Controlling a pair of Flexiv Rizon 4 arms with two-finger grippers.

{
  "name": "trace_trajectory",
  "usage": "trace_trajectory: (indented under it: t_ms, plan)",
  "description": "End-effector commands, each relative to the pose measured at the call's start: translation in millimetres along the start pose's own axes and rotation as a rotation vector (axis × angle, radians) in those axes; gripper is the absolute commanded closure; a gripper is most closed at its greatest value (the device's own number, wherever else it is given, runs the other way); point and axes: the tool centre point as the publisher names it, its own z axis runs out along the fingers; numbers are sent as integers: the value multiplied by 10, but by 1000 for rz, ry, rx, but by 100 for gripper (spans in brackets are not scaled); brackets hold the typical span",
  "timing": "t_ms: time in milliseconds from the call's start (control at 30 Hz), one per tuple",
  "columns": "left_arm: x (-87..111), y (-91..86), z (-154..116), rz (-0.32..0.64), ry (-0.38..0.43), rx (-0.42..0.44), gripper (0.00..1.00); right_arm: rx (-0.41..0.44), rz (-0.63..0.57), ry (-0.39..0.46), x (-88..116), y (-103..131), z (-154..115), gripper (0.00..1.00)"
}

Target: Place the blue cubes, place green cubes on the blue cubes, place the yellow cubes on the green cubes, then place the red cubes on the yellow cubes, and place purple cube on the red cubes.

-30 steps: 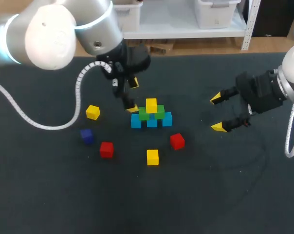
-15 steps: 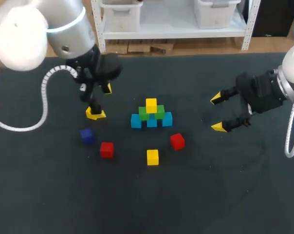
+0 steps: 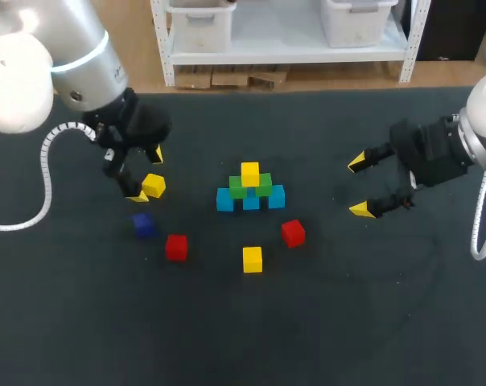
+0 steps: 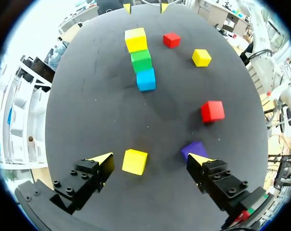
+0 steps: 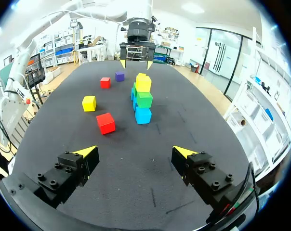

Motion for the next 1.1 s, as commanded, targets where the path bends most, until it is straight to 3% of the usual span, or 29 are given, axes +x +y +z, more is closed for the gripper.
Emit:
trace_trajectory:
  t_ms: [33, 667, 700, 800, 900, 1100]
  plan:
    - [64, 89, 86, 12, 2, 11, 0, 1, -1, -3, 5, 4, -3, 0]
    - [196, 309, 294, 64, 9, 35, 0, 1, -1, -3, 5, 4, -3, 0]
    - [194, 314, 293, 69, 8, 34, 2, 1, -1, -3, 5, 4, -3, 0]
    - [192, 318, 292, 75, 9, 35, 29, 1, -1, -3, 5, 4, -3, 0]
    - [193, 315, 296, 78, 10, 39, 49, 1, -1, -3, 5, 4, -3, 0]
    - [188, 259, 313, 71, 6, 45, 56, 1, -1, -3, 5, 4, -3, 0]
